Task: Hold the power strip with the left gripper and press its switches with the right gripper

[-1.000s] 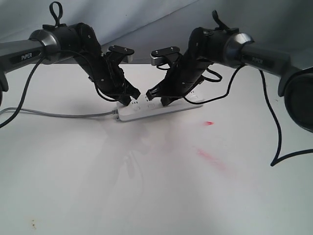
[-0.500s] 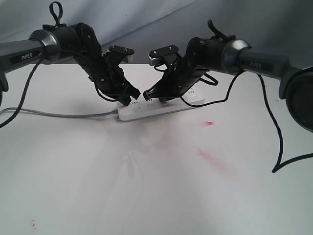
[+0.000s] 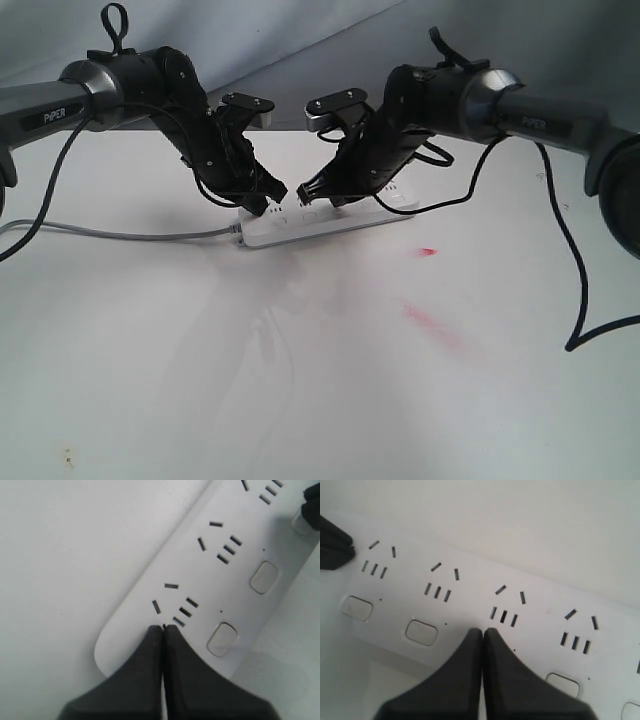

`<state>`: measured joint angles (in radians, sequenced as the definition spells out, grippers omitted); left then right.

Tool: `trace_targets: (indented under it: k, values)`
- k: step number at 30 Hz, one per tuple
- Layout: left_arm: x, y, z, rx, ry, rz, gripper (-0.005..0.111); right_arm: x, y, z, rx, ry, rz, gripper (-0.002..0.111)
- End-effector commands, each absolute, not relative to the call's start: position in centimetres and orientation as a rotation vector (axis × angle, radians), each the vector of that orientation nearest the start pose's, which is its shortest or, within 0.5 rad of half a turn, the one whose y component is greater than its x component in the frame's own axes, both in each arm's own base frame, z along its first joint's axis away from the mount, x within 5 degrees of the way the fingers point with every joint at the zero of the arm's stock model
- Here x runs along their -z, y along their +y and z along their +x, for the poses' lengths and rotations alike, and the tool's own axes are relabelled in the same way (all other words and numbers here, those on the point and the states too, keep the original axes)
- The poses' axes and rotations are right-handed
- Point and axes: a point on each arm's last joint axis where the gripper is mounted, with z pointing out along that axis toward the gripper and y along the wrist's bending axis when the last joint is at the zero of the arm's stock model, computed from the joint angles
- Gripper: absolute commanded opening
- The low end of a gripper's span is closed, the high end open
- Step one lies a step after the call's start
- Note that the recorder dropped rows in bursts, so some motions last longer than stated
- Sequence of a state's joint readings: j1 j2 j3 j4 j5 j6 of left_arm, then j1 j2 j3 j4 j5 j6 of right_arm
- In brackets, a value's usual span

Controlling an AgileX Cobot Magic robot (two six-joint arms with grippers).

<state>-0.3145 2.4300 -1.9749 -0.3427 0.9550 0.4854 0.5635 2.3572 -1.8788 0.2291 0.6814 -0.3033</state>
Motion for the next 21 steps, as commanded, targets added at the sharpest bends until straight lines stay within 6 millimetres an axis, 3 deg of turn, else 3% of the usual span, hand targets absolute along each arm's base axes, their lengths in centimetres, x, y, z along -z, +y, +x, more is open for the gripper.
trace_targets:
  k: [1, 7, 16, 21]
  values:
    - [-10.0, -17.8, 46.6, 0.377, 2.787, 0.94, 0.0, -14.7, 28.1, 42.6, -0.324, 2.472, -0.947, 0.0]
    - [-10.0, -17.8, 46.6, 0.378, 2.789, 0.937, 0.0, -14.7, 28.0, 42.6, -0.32, 2.478, -0.954, 0.0]
    - [-10.0, -17.8, 46.6, 0.378, 2.789, 0.937, 0.0, -12.8, 27.5, 42.1, -0.275, 2.496, -0.976, 0.0]
    - [-10.0, -17.8, 46.6, 0.378, 2.789, 0.937, 0.0, -13.0, 27.6, 42.4, -0.276, 2.45, -0.951, 0.0]
